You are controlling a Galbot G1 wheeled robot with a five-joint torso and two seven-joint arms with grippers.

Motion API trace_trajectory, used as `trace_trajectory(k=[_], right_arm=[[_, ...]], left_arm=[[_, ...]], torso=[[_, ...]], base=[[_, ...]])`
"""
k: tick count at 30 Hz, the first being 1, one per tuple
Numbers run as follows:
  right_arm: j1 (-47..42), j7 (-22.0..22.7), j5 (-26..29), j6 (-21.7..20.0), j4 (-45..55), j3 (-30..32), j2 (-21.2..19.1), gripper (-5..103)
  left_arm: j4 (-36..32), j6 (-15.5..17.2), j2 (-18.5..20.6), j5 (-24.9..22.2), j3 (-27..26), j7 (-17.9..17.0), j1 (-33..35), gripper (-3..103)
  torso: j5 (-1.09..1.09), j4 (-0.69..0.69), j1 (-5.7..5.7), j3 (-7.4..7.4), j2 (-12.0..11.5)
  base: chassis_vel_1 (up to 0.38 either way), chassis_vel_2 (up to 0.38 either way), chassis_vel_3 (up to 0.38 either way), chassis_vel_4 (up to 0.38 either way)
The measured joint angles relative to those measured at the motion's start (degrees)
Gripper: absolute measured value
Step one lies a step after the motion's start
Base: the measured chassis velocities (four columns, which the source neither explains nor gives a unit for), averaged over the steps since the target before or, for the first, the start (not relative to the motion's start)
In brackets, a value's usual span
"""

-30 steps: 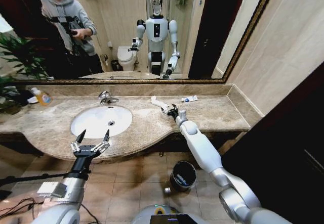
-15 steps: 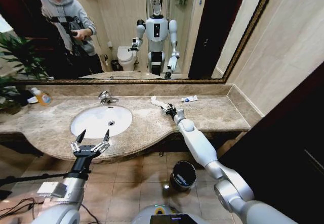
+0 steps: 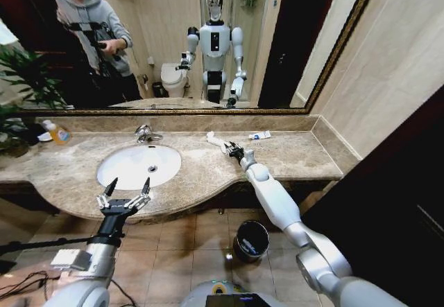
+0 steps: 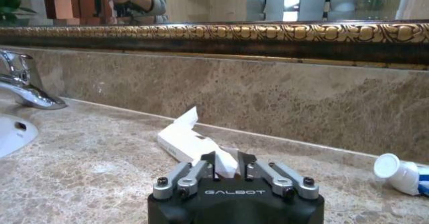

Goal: Pick up the trash from the sink and place it in the trash bin.

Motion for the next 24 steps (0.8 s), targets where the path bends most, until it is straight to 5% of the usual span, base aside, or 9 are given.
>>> trace_trajectory(k=[6,24], right_arm=[[-0.6,0.1,0.1,-0.1,0.8,0.0,-0.2,4],[-3.9,0.7,2.1,-1.5,9.9,1.1,-4.6,0]], left_arm=[[0.0,0.0,0.0,0.0,0.0,0.0,0.0,100],[0.0,0.0,0.0,0.0,0.0,0.0,0.0,100]], torso=[[0.00,0.00,0.00,0.00,0.0],[0.00,0.00,0.00,0.00,0.0]], base=[[0.000,0.000,0.000,0.000],[0.000,0.000,0.000,0.000]])
